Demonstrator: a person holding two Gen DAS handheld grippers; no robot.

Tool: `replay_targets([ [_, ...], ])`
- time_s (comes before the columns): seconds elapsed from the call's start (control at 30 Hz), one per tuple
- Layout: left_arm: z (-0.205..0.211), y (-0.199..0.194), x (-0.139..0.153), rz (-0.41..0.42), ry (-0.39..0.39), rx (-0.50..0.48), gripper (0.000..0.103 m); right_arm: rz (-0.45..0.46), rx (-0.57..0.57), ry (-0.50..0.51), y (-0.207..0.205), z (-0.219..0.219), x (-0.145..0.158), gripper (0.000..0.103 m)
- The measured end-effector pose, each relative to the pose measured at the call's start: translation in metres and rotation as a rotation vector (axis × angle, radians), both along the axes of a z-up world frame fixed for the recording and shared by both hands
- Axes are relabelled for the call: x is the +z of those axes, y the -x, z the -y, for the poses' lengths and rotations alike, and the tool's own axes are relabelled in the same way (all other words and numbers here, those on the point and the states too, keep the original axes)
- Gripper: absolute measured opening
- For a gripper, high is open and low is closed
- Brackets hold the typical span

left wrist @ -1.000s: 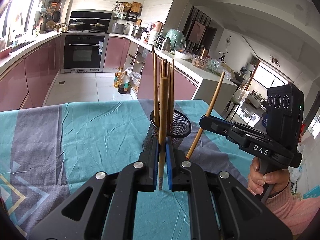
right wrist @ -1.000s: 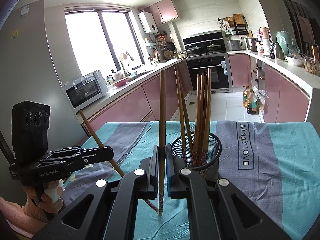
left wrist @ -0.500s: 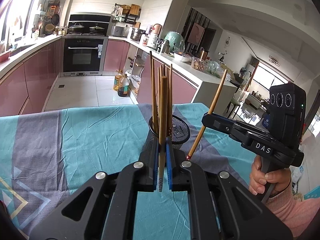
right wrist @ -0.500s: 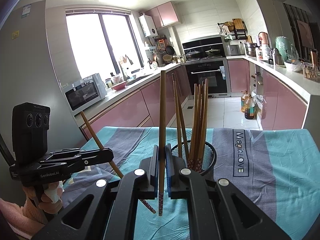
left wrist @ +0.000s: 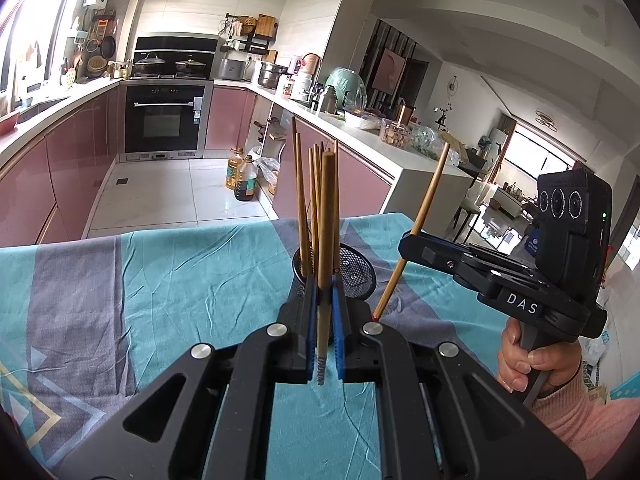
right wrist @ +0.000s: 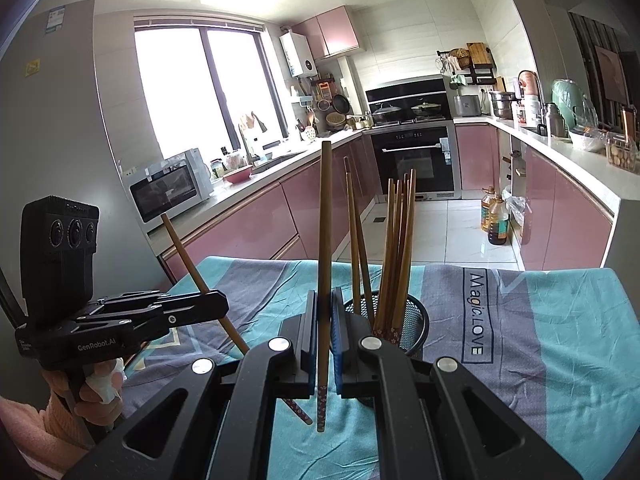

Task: Organize utensils
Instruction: 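Carry both upright chopsticks over the holder and lower them toward its opening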

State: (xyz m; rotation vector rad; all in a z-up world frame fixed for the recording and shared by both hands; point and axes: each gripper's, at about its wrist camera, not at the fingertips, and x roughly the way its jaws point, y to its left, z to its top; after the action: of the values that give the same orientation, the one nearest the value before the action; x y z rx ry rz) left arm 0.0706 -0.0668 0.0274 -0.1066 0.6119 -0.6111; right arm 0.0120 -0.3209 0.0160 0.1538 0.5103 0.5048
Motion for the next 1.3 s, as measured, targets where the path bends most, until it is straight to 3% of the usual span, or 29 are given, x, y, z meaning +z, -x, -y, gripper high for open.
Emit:
replay_targets([
  [1.3, 0.008, 0.002, 0.028, 0.055, 0.007, -0.033, 0.007, 0.056, 0.002, 0.014, -0.008, -0.001, 0.020, 0.005],
])
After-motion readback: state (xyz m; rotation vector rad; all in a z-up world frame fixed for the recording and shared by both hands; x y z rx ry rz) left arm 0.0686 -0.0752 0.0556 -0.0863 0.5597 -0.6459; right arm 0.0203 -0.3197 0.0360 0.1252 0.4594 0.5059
